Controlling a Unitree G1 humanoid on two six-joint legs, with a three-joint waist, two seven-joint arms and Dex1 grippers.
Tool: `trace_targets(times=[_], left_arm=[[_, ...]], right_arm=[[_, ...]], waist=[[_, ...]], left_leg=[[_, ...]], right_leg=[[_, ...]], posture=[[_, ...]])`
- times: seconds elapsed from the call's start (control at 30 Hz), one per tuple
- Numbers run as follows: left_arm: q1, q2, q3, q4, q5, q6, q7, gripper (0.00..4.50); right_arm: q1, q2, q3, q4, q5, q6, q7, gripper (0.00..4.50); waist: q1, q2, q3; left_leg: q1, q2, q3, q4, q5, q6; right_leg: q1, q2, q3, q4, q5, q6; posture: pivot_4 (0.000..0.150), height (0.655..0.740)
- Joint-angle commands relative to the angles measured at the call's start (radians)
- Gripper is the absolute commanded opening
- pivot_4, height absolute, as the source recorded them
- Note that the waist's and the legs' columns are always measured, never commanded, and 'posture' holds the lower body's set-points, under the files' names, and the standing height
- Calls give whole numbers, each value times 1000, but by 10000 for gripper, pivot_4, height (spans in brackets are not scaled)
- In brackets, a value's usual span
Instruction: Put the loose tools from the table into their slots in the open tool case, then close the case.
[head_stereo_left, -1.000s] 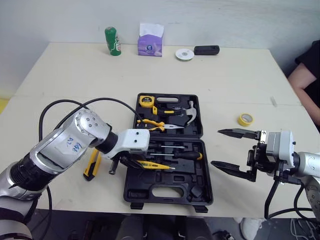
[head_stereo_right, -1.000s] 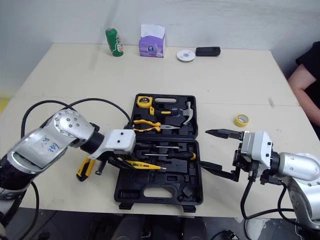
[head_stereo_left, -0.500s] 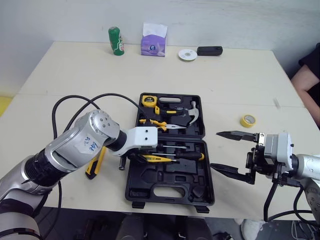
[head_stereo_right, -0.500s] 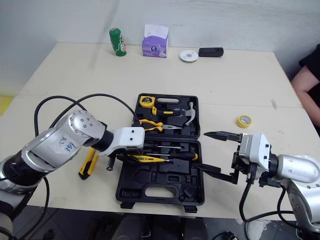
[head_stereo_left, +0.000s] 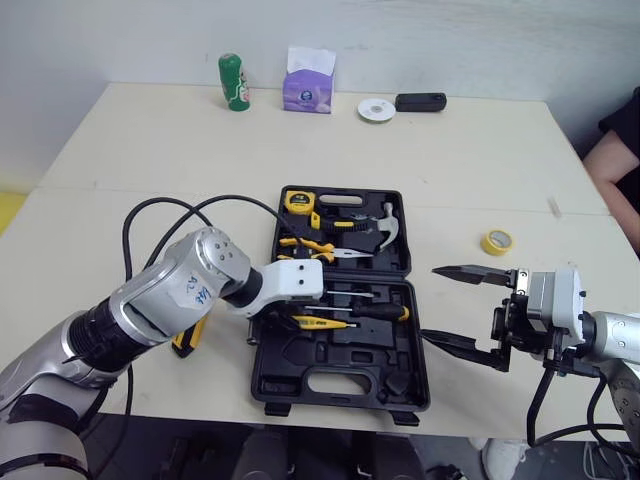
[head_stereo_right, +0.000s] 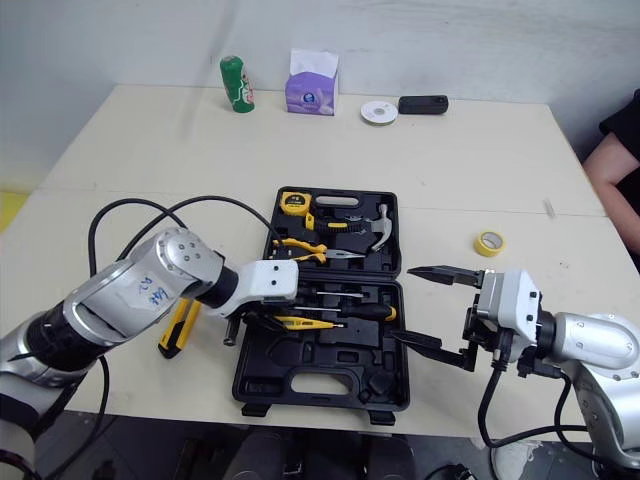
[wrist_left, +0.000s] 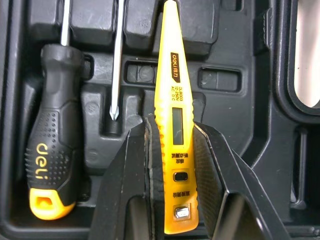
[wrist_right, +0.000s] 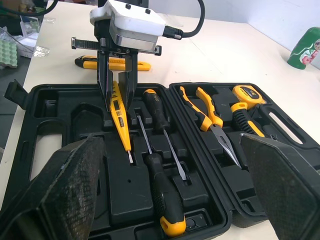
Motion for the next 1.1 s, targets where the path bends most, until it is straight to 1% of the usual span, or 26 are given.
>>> trace_targets(times=[0.03,0.5,0.57,0.63,0.67,0.7,0.93,1.1], left_arm=[[-25,-8,-11,11,18,-15,3,5193],[-84,-17,-41,52,42,-36,-6,5193],[-80,-19,-35,45,37,-63,-13,15328],[-75,-25,-23,36,30,-67,-11,22410],[-74,-28,-19,31,29,-70,-10,25206],[-72,-31,-9,24,21,-64,-9,30553],[-60,-35,71,-7,-33,-80,-38,30553],[-14,-53,164,-4,-112,-138,-66,30553]], right_arm=[[2,7,-7,-33,8,-12,-6,45000],[4,18,-4,-33,3,-18,-9,45000],[5,19,-5,-33,2,-18,-8,45000],[6,19,-4,-33,3,-17,-8,45000],[7,19,-4,-32,2,-17,-7,45000],[8,19,-4,-32,3,-16,-6,45000],[-5,15,4,-23,4,-13,1,45000],[-6,14,3,-17,1,-16,5,45000]], waist=[[0,0,0],[0,0,0],[0,0,0],[0,0,0],[0,0,0],[0,0,0],[-1,0,0],[-1,0,0]], left_leg=[[0,0,0,0,0,0],[0,0,0,1,0,0],[0,0,0,2,0,1],[0,0,0,2,0,1],[0,0,0,2,0,1],[0,0,0,2,0,1],[0,0,0,2,0,1],[0,0,0,2,0,1]], right_leg=[[0,0,0,0,0,0],[0,0,0,1,0,0],[0,0,0,1,0,0],[0,0,0,1,0,0],[0,0,0,1,0,0],[0,0,0,1,0,0],[1,0,0,1,0,0],[0,0,0,1,0,0]], posture=[[1500,7400],[1500,7400],[1500,7400],[1500,7400],[1500,7400],[1500,7400],[1500,7400],[1500,7400]])
